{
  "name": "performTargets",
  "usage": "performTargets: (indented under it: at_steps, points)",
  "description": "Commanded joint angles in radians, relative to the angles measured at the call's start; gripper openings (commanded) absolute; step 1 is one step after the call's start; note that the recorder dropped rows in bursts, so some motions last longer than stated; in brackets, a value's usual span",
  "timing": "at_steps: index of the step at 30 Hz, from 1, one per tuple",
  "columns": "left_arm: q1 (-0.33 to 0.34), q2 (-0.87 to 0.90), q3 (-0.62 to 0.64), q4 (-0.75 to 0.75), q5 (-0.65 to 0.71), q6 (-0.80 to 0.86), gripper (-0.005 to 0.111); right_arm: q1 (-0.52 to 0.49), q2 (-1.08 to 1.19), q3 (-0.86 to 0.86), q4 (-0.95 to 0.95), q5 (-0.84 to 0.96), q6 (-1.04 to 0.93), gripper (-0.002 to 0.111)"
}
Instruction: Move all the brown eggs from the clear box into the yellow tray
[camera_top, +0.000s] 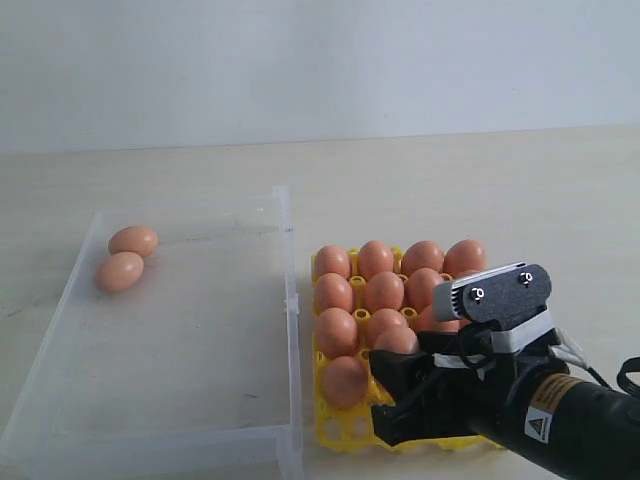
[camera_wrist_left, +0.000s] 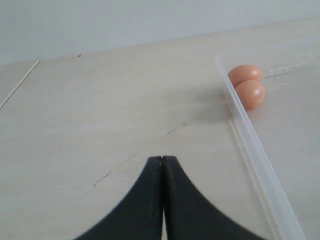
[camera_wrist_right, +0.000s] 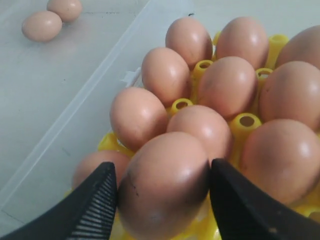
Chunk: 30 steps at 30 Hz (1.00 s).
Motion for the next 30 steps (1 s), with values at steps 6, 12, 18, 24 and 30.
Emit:
performTargets:
  at_steps: [6,12,18,24,30]
  points:
    - [-0.006,-0.006,-0.004,-0.002,-0.009,-0.004,0.000,0.001,0.021,-0.027,0.014,-0.019,0.024,0.066]
    - [-0.006,-0.006,-0.004,-0.002,-0.009,-0.004,0.000,0.001,-0.202,-0.219,-0.057,0.393,-0.167,0.000]
    - [-0.006,-0.006,-0.004,-0.002,-0.009,-0.004,0.000,0.003,0.070,-0.785,-0.119,0.843,-0.175,0.001]
    - [-0.006,-0.006,-0.004,-0.002,-0.009,-0.004,0.000,0.047,0.445,-1.318,0.002,1.161,-0.175,0.043]
    - [-0.006,-0.006,-0.004,-0.002,-0.009,-0.004,0.000,0.054,0.711,-1.645,0.102,1.204,-0.014,0.063]
